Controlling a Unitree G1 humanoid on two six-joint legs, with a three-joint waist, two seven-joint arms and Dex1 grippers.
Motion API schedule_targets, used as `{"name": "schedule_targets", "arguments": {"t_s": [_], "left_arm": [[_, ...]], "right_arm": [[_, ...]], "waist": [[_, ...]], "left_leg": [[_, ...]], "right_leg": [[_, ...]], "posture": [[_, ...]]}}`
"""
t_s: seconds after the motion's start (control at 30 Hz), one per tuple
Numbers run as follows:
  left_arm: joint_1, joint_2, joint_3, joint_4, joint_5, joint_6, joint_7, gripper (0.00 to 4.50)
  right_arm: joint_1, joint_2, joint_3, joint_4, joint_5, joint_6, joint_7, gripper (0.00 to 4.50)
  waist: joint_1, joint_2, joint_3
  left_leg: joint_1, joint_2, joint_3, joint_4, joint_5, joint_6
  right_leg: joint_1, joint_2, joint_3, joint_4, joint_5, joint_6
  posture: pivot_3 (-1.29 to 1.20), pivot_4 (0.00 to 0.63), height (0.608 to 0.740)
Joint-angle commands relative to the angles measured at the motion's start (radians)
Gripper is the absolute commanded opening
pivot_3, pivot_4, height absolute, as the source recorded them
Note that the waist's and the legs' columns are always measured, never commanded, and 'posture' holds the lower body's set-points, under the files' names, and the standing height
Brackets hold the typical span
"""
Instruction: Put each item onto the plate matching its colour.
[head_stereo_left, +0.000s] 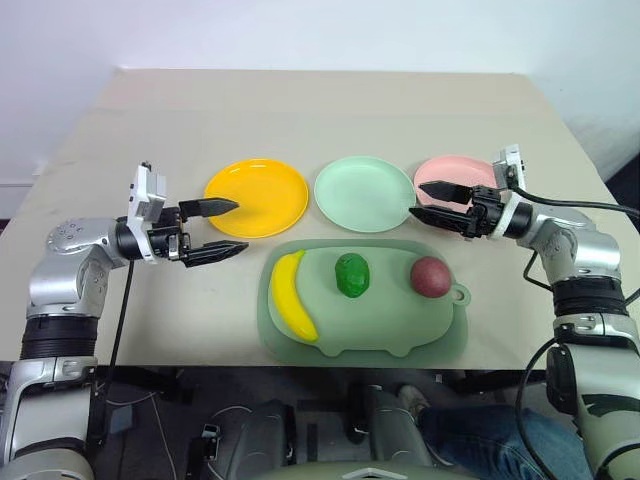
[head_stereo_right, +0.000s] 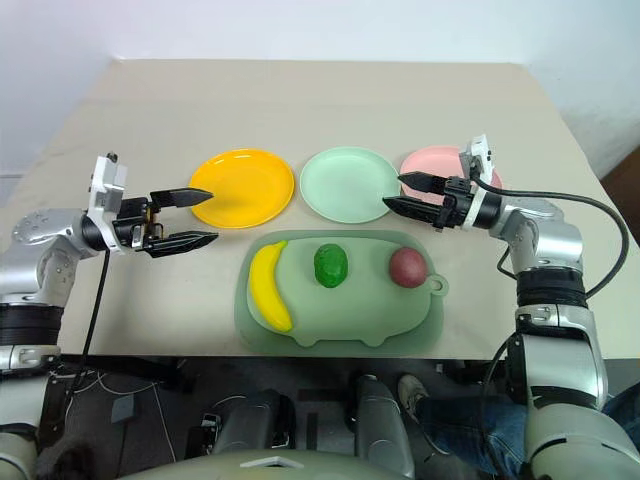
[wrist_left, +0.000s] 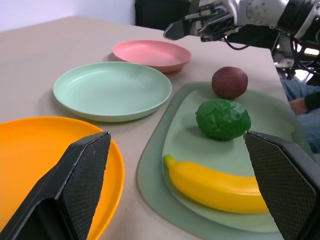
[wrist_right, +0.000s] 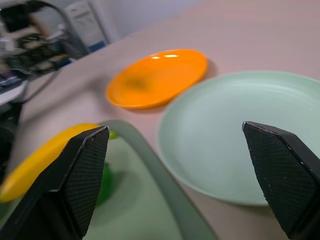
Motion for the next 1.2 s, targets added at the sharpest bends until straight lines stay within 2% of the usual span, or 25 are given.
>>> {"name": "schedule_targets", "arguments": {"t_s": [0.03, 0.2, 0.5, 0.7, 1.1, 1.2], "left_arm": [[-0.025, -0.006, 0.003, -0.010, -0.001, -0.017, -0.006, 4.47], [-0.054, 0.006, 0.007, 0.012, -0.002, -0.003, -0.023, 4.47], [-0.060, -0.013, -0.008, 0.031, 0.020, -0.015, -0.025, 4.47], [-0.065, -0.013, -0.014, 0.027, 0.026, -0.013, -0.024, 4.47], [-0.063, 0.013, -0.009, 0.003, 0.017, 0.003, -0.026, 4.47], [-0.059, 0.014, -0.009, -0.002, 0.016, 0.004, -0.022, 4.50]], "right_arm": [[0.052, -0.041, -0.021, -0.107, 0.023, -0.013, 0.031, 4.50], [0.150, -0.107, 0.018, -0.259, 0.016, 0.031, 0.053, 4.50], [0.197, -0.131, 0.085, -0.301, -0.043, -0.046, 0.062, 4.50], [0.238, -0.124, 0.137, -0.291, -0.112, -0.146, 0.055, 4.50], [0.219, -0.116, 0.211, -0.167, -0.213, -0.258, 0.047, 4.50], [0.168, -0.091, 0.196, -0.109, -0.230, -0.243, -0.020, 3.92]], "waist": [[0.000, 0.000, 0.000], [0.000, 0.000, 0.000], [-0.001, 0.000, 0.000], [0.002, 0.000, 0.000], [0.000, 0.000, 0.000], [-0.001, 0.000, 0.000]], "left_leg": [[0.000, 0.000, 0.000, 0.000, 0.000, 0.000], [0.000, 0.000, 0.000, 0.000, 0.000, 0.000], [0.000, 0.000, 0.001, 0.000, 0.000, 0.001], [0.000, -0.001, 0.000, 0.000, -0.001, 0.001], [0.000, -0.001, 0.000, 0.000, 0.000, 0.001], [0.000, 0.000, 0.001, 0.000, 0.000, 0.001]], "right_leg": [[0.000, 0.000, 0.000, 0.000, 0.000, 0.000], [0.000, 0.000, 0.000, 0.000, 0.000, 0.000], [0.000, 0.000, 0.000, 0.000, 0.000, 0.000], [0.000, 0.000, 0.000, 0.000, 0.000, 0.000], [0.000, 0.000, 0.000, 0.000, 0.000, 0.000], [0.000, 0.000, 0.000, 0.000, 0.000, 0.000]], "posture": [[0.00, 0.150, 0.740], [0.00, 0.150, 0.740], [0.00, 0.150, 0.740], [0.00, 0.150, 0.740], [0.00, 0.150, 0.740], [0.00, 0.150, 0.740]]}}
